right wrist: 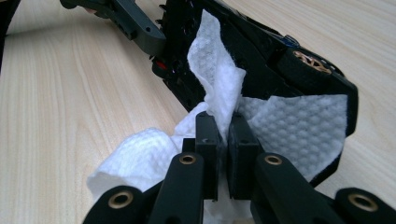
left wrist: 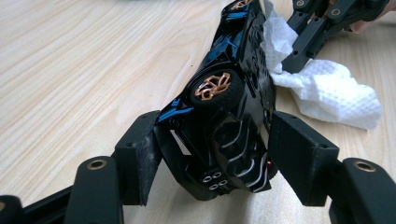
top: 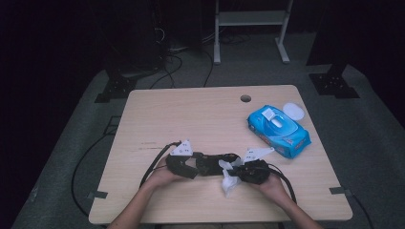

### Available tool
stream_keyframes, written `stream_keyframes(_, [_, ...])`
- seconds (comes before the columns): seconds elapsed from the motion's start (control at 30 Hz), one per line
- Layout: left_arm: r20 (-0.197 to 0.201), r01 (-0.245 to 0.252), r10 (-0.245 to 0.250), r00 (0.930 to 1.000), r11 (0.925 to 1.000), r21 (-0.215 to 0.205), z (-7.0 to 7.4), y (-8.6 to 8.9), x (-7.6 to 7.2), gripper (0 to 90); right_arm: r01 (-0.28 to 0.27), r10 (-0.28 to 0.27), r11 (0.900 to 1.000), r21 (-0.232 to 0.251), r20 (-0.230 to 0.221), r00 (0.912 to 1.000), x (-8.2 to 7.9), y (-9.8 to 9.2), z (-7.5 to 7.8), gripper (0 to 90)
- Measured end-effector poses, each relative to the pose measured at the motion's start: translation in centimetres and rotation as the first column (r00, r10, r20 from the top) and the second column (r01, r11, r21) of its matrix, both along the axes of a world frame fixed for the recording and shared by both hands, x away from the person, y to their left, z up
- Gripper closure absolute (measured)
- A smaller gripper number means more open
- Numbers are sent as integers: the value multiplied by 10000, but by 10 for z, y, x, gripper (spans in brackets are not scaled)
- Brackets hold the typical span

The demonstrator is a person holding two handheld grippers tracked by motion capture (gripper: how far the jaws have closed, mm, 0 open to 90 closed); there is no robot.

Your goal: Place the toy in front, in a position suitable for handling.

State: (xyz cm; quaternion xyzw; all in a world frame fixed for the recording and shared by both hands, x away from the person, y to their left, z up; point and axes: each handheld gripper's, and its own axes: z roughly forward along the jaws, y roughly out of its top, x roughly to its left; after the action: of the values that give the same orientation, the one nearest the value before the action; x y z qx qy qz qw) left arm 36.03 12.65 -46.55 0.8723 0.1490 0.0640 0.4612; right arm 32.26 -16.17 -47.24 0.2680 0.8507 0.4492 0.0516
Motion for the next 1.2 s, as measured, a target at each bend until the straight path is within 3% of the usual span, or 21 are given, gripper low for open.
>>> stream_keyframes(0.1, [103, 162, -164, 9998, 9998, 133, -1, -1, -1, 364, -105, 105, 9999, -75, -38, 9999, 0, 1, -1, 845])
stream_keyframes(0.17, [45, 295, -295, 9996, 9995, -66, 0, 1, -1, 396, -98, 97, 9999, -141, -82, 9999, -1, 1, -1, 844])
stream_keyframes(0.23, [178, 445, -444, 9989, 9990, -16, 0, 2, -2, 461, -23, 18, 9981, -615, -70, 10000, 0, 3, -6, 843])
stream_keyframes(0.3, [230, 481, -485, 9986, 9986, 210, -1, 0, -3, 467, -45, 31, 9990, -437, -304, 9995, 0, 3, -11, 842])
stream_keyframes(0.43, [378, 664, -676, 9970, 9973, 321, -3, -5, -4, 473, -107, 106, 9991, -403, -31, 9999, -1, 6, -6, 842])
stream_keyframes(0.6, [644, 842, -873, 9941, 9952, 499, -3, -10, -9, 545, -206, 200, 9994, -266, -206, 9996, -2, 7, -7, 841])
stream_keyframes(0.7, [835, 777, -818, 9931, 9956, 516, -3, -10, -11, 551, -419, 424, 9986, 316, -142, 9990, -7, 9, 0, 842])
stream_keyframes(0.87, [1080, 407, -463, 9931, 9977, 534, -3, -7, -12, 575, -674, 664, 9947, 777, 157, 9977, -12, 18, 17, 842])
stream_keyframes(1.03, [1211, 219, -286, 9922, 9982, 562, -4, -4, -11, 575, -542, 491, 9937, 980, 542, 9973, 0, 30, 34, 841])
stream_keyframes(1.2, [1205, 168, -231, 9924, 9984, 532, -4, -4, -13, 575, -497, 435, 9933, 1046, 608, 9972, 16, 58, 45, 840])
